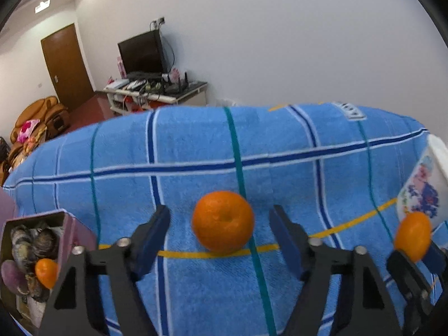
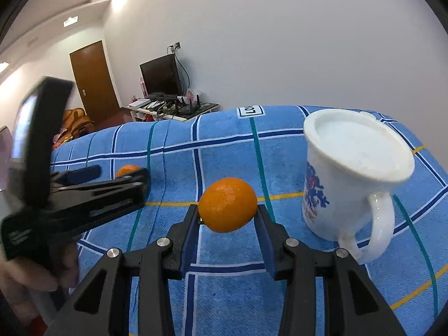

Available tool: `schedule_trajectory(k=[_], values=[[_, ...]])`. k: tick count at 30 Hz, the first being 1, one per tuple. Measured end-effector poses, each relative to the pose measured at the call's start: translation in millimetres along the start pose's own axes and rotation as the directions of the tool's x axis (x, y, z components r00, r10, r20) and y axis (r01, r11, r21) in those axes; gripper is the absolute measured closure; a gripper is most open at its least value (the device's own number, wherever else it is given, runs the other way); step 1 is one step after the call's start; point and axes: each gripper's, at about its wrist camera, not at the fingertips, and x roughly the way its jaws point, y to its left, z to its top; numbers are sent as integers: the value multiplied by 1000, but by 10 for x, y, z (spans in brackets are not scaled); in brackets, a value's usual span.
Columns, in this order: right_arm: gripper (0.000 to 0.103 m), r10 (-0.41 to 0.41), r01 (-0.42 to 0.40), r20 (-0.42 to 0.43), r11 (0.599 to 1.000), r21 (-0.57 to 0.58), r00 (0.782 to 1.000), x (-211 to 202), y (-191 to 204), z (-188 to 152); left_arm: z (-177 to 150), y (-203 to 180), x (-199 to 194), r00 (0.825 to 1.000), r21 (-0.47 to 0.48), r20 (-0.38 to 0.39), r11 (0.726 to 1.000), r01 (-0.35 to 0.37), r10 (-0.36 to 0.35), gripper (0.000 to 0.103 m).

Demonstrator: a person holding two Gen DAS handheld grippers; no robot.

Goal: Organize fruits
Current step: 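Grasp an orange with right tool while left tool grasps another orange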

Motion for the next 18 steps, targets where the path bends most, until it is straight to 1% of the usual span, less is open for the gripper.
schedule_trajectory(k=[1,2,3,5,6,11,13,18], values=[[61,5,-5,-5,1000,-3,1000,4,-1,2,-17,0,59,1000,-1,-16,1000,-1,1,43],[61,8,-8,-8,1000,-3,1000,15,6,2,-27,0,119,999,-1,-45,1000,1,-1,47],[61,9,-9,-11,1000,-3,1000,15,5,-1,-21,10,174,997,-16,-74,1000,16,-17,49],[61,10,-10,-13,1000,-3,1000,27,11,12,-7,38,184,997,-45,-72,999,27,-31,49],[61,11,-11,-15,1000,-3,1000,33,16,20,-4,41,194,996,-47,-76,998,32,-35,51],[61,9,-9,-20,1000,-8,1000,108,41,44,12,12,169,997,-25,-69,999,33,-34,54],[61,3,-3,-14,1000,-11,1000,102,54,37,30,-9,139,998,-25,-51,999,25,-26,55],[61,-8,8,-1,1000,-9,1000,84,49,26,-45,-68,-123,998,17,59,1000,-9,8,55]])
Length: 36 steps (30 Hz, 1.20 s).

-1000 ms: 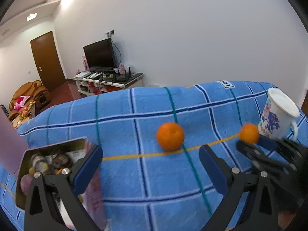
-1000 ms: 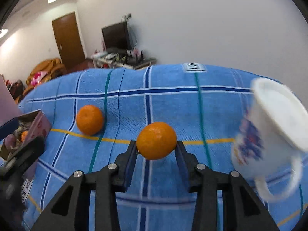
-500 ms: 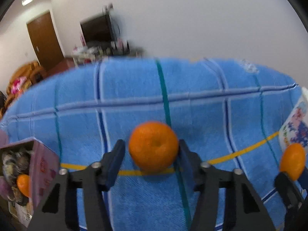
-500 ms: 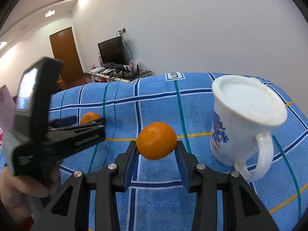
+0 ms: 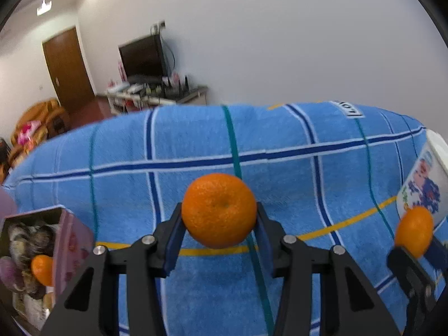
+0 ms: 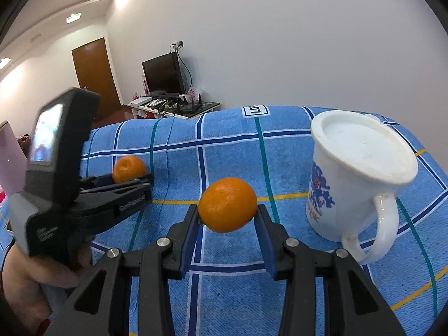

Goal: Organize fruits
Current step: 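Grasp an orange with right tool while left tool grasps another orange, then carry both held oranges over the pink tin box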

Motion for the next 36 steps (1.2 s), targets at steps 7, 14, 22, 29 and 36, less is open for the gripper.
schedule_trajectory(k=[7,14,22,29,36], values=[[61,-28,28,34,1000,-4,999,-88,14,-28,-217,108,-328,998,-47,55,999,-6,9,55],[61,-57,60,97,998,-30,994,-220,62,-36,-415,205,-531,997,-52,83,999,-3,8,55],[61,-67,77,164,996,-55,984,-370,130,-70,-619,280,-805,994,-54,112,999,-6,12,55],[61,-67,82,194,994,-71,979,-515,189,-150,-715,387,-905,992,-64,127,998,-6,14,55],[61,-78,91,202,994,-58,976,-625,179,-219,-797,452,-1014,989,-64,148,998,-9,19,55]])
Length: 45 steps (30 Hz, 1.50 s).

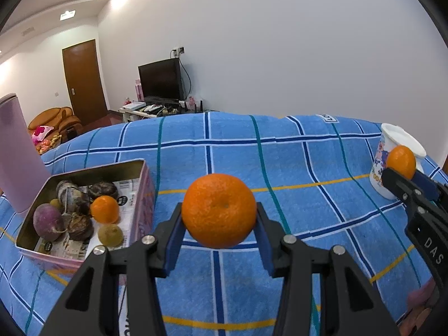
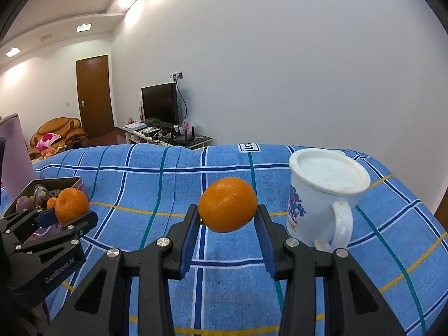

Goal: Organize fruits
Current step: 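Carry both held oranges over the pink tin box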

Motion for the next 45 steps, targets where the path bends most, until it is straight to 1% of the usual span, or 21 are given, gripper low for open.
schedule_trajectory(k=[12,30,35,39,42,45], values=[[61,-15,15,20,1000,-14,1000,-141,66,-65,-108,75,-175,1000,-2,27,1000,-4,4,55],[61,-34,33,22,999,9,999,-311,76,-153,-179,172,-294,999,-9,36,1000,20,-20,55],[61,-33,33,26,999,-5,999,-349,118,-164,-198,192,-302,999,10,22,1000,26,-26,54],[61,-30,31,25,999,-18,999,-372,164,-173,-223,215,-321,999,59,13,998,32,-33,55],[61,-20,21,19,999,-24,1000,-397,213,-186,-238,301,-341,999,79,18,997,27,-28,55],[61,-11,11,13,1000,-27,1000,-418,276,-202,-246,418,-349,1000,76,21,997,19,-20,55]])
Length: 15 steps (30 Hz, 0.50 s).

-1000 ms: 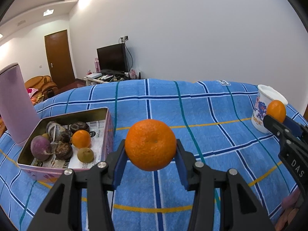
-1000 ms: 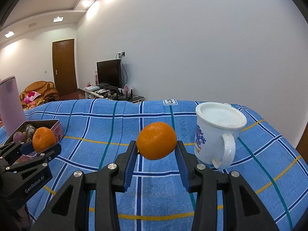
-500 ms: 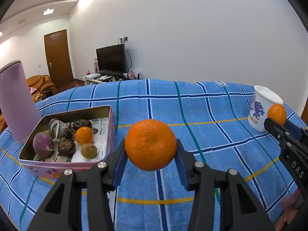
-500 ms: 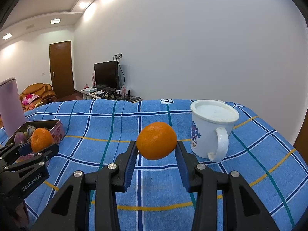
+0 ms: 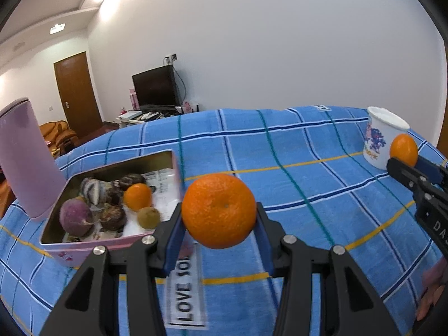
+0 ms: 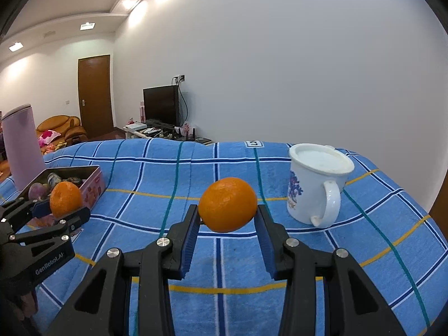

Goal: Organize fruits
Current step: 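Carry both held oranges over the pink tin box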

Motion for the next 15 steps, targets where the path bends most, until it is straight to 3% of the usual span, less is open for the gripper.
schedule_trajectory(k=[15], values=[[61,73,-74,-64,997,-11,995,34,520,-33,-2,477,-58,997,-15,66,999,-30,31,55]])
